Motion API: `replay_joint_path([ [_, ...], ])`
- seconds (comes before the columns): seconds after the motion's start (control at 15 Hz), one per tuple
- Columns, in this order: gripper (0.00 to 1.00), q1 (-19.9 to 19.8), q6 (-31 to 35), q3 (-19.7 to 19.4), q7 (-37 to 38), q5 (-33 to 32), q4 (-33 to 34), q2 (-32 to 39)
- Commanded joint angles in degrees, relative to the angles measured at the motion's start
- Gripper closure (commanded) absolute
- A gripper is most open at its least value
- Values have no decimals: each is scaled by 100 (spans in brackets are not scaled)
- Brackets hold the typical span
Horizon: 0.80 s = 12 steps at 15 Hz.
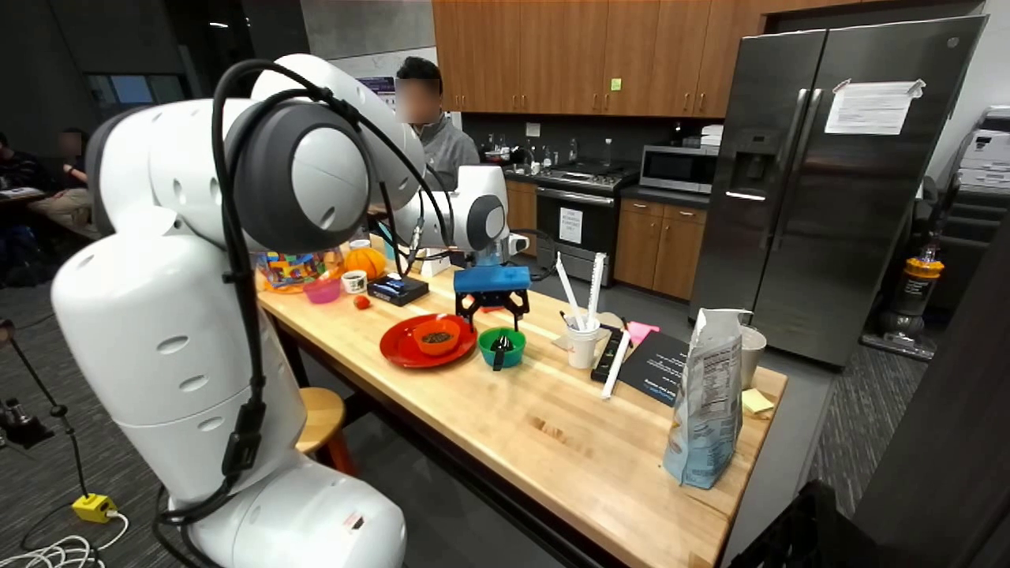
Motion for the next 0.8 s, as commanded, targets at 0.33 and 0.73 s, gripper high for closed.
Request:
replay_joint_path([
  [0.33,0,-9,-43,11,129,14,13,1],
  [0.73,0,-34,2,-21,39,106,79,325],
])
